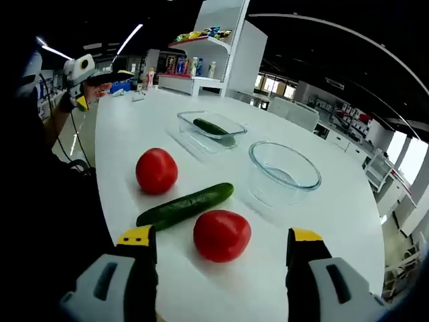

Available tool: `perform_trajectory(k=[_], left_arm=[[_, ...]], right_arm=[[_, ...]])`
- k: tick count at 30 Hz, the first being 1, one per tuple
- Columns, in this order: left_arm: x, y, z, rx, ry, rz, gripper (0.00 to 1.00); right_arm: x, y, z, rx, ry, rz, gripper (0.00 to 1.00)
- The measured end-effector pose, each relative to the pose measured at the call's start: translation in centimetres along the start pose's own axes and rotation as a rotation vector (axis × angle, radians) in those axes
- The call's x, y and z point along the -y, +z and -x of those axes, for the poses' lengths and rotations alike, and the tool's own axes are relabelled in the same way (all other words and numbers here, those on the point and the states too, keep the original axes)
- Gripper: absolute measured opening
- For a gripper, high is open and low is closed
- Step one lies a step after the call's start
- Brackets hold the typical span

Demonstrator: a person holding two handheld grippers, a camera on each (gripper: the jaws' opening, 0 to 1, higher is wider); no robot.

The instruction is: Sort the scattered tomatoes and cucumbers on the table and place them into their respective storage containers

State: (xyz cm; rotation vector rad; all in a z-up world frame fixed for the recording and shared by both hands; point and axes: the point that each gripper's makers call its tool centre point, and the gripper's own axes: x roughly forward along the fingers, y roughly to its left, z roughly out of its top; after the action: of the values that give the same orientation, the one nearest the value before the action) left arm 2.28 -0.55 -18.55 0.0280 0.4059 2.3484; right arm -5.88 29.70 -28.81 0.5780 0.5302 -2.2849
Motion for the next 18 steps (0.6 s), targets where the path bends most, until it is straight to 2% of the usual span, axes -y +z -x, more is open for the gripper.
perform_trajectory(k=[2, 5, 8, 11, 12, 18], left_arm=[[-0.2, 0.2, -0.1, 0.009, 0.001, 0.01, 0.95], [-0.3, -0.2, -0.1, 0.001, 0.001, 0.002, 0.95], [0.3, 0.0, -0.1, 0.011, -0.031, 0.024, 0.95], [0.5, 0.2, -0.1, 0.022, -0.037, 0.029, 0.95], [0.4, -0.1, -0.1, 0.012, -0.03, -0.009, 0.95], [0.6, -1.4, -0.3, -0.036, -0.026, -0.026, 0.94]], right_arm=[[0.1, -0.3, -0.9, 0.003, 0.021, -0.05, 0.79], [0.4, -1.0, -1.9, -0.016, 0.025, -0.058, 0.78], [0.6, -1.5, -2.4, -0.027, 0.033, -0.065, 0.77], [0.6, -1.6, -2.8, -0.013, 0.056, -0.08, 0.69], [0.6, -1.8, -2.9, -0.013, 0.059, -0.094, 0.67], [0.2, -2.3, -3.6, -0.025, 0.062, -0.111, 0.66]])
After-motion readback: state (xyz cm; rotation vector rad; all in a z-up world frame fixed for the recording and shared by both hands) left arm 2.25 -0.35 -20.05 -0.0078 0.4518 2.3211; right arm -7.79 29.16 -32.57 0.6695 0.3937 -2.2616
